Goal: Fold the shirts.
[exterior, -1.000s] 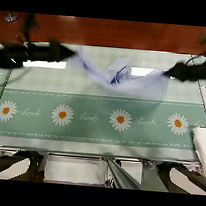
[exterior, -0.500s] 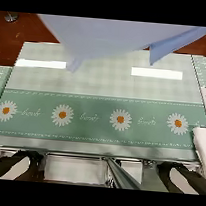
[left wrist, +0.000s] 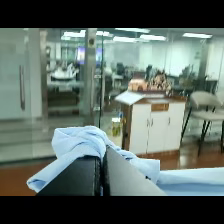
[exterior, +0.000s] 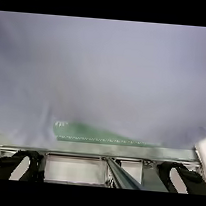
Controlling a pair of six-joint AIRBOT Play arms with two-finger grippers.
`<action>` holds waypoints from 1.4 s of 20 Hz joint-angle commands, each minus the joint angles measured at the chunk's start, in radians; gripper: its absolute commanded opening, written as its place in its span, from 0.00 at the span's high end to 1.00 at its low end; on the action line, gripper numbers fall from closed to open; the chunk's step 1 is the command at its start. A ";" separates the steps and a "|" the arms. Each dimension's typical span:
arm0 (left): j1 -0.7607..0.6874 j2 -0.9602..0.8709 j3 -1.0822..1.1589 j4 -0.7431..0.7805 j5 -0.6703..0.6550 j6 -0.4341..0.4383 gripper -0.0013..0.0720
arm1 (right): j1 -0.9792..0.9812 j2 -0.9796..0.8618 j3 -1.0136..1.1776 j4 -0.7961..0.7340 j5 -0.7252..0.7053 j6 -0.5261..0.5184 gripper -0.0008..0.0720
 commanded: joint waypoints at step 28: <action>-0.321 -0.833 -0.617 -0.097 0.433 -0.063 0.18 | -0.002 -0.990 -0.439 0.227 -0.414 0.085 0.19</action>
